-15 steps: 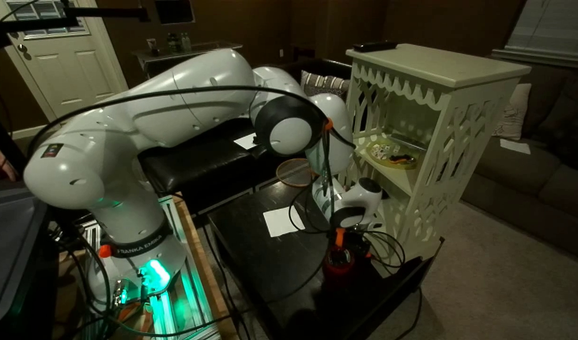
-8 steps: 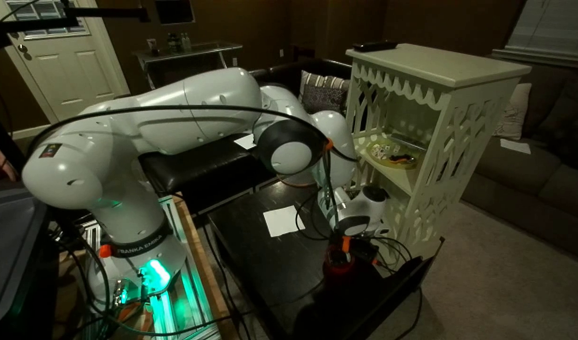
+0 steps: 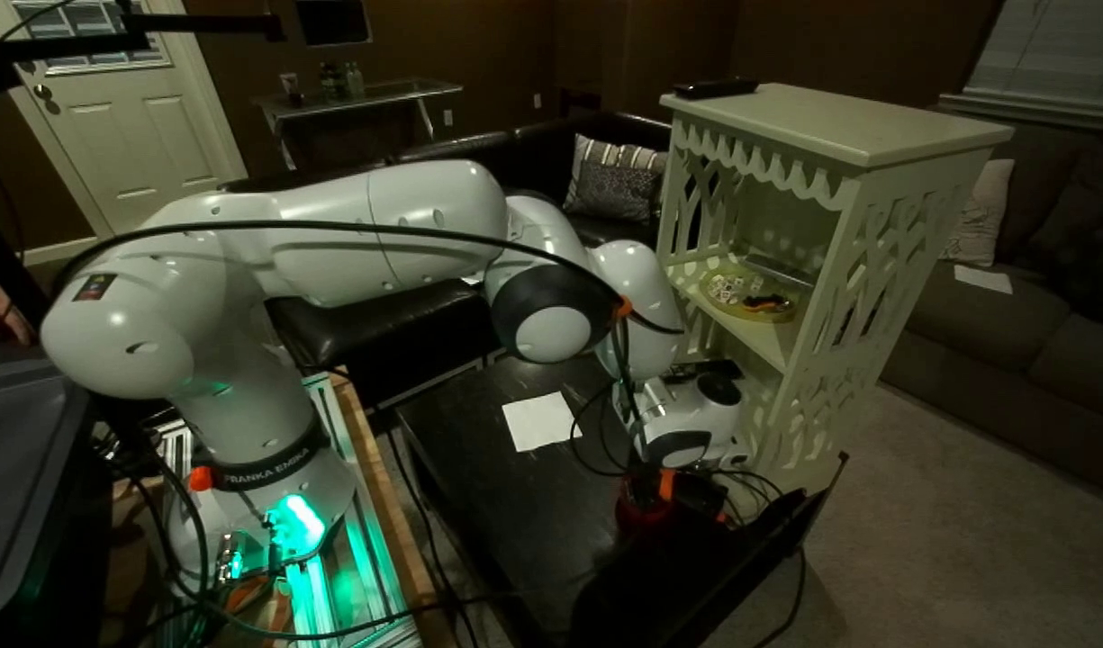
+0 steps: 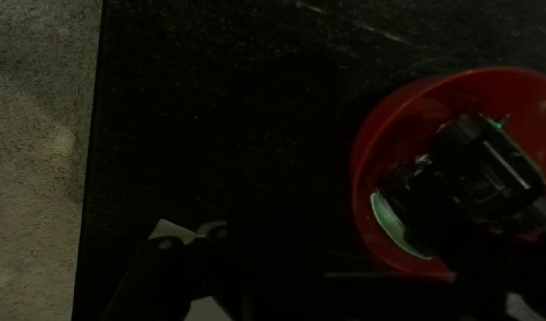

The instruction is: Put the orange bowl on the bottom shelf.

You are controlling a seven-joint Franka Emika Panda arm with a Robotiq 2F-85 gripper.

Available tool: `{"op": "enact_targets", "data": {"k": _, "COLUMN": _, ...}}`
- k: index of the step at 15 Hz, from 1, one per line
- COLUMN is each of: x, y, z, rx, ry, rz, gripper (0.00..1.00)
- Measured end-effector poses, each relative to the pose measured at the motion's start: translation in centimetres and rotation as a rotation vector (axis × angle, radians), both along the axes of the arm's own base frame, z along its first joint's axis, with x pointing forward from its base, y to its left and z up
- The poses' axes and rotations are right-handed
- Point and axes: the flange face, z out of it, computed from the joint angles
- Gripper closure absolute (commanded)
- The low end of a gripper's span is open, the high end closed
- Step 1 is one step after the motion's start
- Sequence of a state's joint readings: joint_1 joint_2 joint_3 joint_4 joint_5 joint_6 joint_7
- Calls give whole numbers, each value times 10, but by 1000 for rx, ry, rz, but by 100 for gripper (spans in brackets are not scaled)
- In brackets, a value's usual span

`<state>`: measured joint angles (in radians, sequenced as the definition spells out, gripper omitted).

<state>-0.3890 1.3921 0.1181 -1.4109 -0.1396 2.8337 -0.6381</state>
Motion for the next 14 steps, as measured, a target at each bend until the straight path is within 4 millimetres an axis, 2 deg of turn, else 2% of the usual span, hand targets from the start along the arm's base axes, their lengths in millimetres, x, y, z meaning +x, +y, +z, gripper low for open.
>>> {"op": "enact_targets", "data": {"k": 2, "x": 0, "y": -2, "z": -6, "rx": -1, "ry": 4, "rz": 7, "gripper": 22}}
{"op": "enact_targets", "data": {"k": 3, "x": 1, "y": -2, "z": -9, "rx": -2, "ry": 1, "rz": 11, "gripper": 32}}
{"op": "enact_targets", "data": {"k": 5, "x": 2, "y": -3, "z": -13, "rx": -3, "ry": 1, "rz": 14, "gripper": 29}}
{"op": "enact_targets", "data": {"k": 6, "x": 2, "y": -4, "z": -16, "rx": -2, "ry": 3, "rz": 16, "gripper": 35}}
{"op": "enact_targets", "data": {"k": 7, "x": 2, "y": -5, "z": -18, "rx": -1, "ry": 10, "rz": 17, "gripper": 36}}
{"op": "enact_targets", "data": {"k": 8, "x": 1, "y": -5, "z": -21, "rx": 0, "ry": 22, "rz": 18, "gripper": 55}}
{"op": "enact_targets", "data": {"k": 11, "x": -1, "y": -9, "z": -28, "rx": 3, "ry": 63, "rz": 22, "gripper": 80}}
{"op": "enact_targets", "data": {"k": 14, "x": -2, "y": -9, "z": -29, "rx": 9, "ry": 93, "rz": 26, "gripper": 99}}
